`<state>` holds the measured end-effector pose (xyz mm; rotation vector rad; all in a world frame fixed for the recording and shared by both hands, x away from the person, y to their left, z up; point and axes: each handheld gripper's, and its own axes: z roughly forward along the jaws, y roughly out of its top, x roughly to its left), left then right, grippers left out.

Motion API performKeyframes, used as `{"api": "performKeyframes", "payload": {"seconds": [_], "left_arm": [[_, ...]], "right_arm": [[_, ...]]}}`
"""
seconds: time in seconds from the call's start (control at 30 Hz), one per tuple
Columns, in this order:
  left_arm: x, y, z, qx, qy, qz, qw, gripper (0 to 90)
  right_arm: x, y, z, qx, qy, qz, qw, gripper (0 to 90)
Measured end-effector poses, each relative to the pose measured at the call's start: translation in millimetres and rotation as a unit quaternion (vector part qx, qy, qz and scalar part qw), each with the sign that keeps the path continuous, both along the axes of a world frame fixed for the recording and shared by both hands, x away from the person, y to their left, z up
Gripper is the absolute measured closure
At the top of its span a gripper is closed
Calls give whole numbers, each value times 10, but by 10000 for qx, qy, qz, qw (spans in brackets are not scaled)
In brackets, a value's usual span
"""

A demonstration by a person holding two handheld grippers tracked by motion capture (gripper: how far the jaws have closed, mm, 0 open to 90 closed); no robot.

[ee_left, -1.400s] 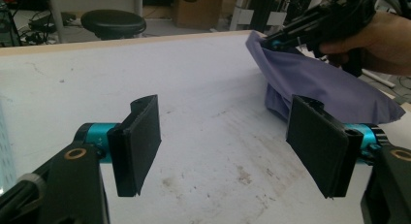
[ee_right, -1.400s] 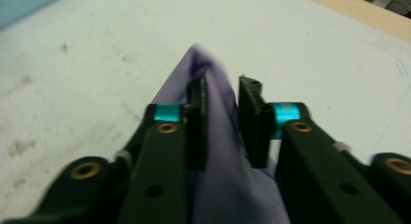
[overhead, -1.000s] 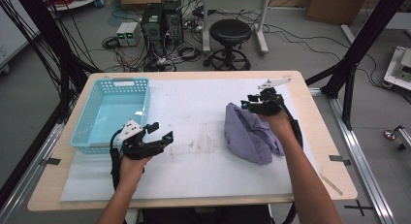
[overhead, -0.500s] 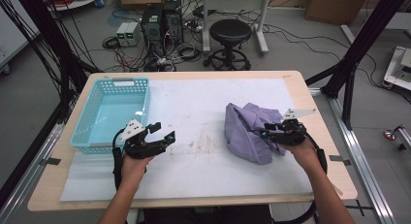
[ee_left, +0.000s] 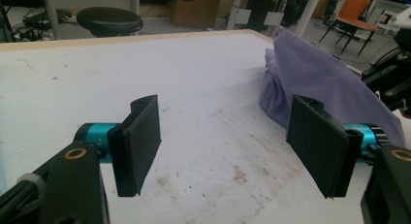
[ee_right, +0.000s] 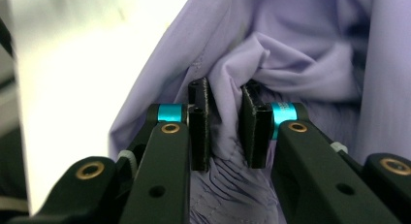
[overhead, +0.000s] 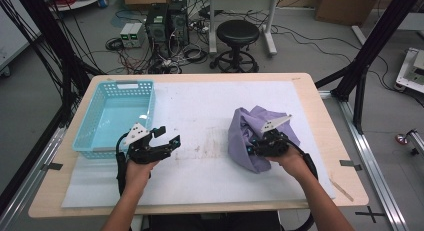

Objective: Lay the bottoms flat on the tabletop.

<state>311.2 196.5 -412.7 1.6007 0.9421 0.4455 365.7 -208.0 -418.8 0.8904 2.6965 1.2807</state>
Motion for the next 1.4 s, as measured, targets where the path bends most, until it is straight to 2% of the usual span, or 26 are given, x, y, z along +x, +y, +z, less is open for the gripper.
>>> {"api": "performKeyframes", "payload": {"seconds": [0.07,0.13,0.27,0.33,0.43,0.5,0.63,0.73,0.77,0.87,0.93,0.97,1.0,1.03,1.07,1.1,1.13,1.17,1.23,1.27,1.3,1.33,1.37,1.4], "left_arm": [[1,9,2,-12,0,24,10000,283],[2,15,1,-9,-4,27,10000,283],[3,23,1,-13,2,37,10000,283],[-1,29,1,-7,10,30,10000,283],[-3,30,-1,-3,17,28,10000,283],[-7,26,1,-4,-1,4,10000,283],[-17,-1,-1,12,13,-102,9999,297],[-28,-67,-15,-25,52,-303,9995,326],[-28,-91,-18,-17,57,-376,9993,338],[-26,-197,-32,72,84,-548,9984,362],[-24,-252,-42,116,102,-622,9979,363],[-24,-265,-43,127,104,-631,9979,364],[-24,-275,-43,133,107,-642,9978,364],[-24,-282,-44,126,114,-641,9978,365],[-26,-285,-42,95,152,-666,9976,366],[-27,-286,-41,94,162,-704,9973,387],[-32,-289,-41,113,171,-709,9973,400],[-33,-293,-42,111,187,-723,9971,400],[-35,-311,-48,97,201,-767,9968,407],[-35,-326,-54,113,219,-811,9964,415],[-37,-353,-62,129,257,-855,9959,417],[-37,-378,-68,143,276,-914,9953,425],[-38,-408,-72,159,284,-950,9949,434],[-38,-433,-74,154,290,-975,9947,437]], "right_arm": [[64,108,63,258,1,-67,9996,762],[142,274,116,359,-23,-201,9992,763],[275,574,140,248,48,-533,9983,726],[328,682,155,282,-111,-552,9980,673],[379,609,216,495,-258,-745,9957,622],[392,459,262,621,-288,-922,9934,606],[380,119,321,682,-437,-1198,9895,608],[301,-120,312,454,-615,-1342,9880,614],[260,-187,291,271,-696,-1329,9883,602],[203,-243,191,-229,-775,-1147,9901,470],[201,-217,80,-553,-772,-1132,9890,423],[224,-196,30,-613,-673,-1138,9893,424],[244,-179,-4,-693,-616,-1118,9894,446],[274,-152,-45,-786,-555,-1100,9893,525],[295,-127,-72,-900,-516,-1106,9884,702],[310,-113,-83,-1040,-585,-1090,9869,808],[330,-126,-72,-1044,-683,-1096,9861,852],[353,-163,-40,-955,-762,-1218,9850,861],[403,-281,47,-720,-905,-1642,9796,862],[422,-333,73,-578,-924,-1816,9773,861],[461,-401,105,-491,-900,-2051,9734,857],[514,-469,135,-431,-779,-2246,9704,854],[552,-505,150,-444,-783,-2318,9686,847],[588,-522,166,-512,-831,-2442,9648,843]]}}
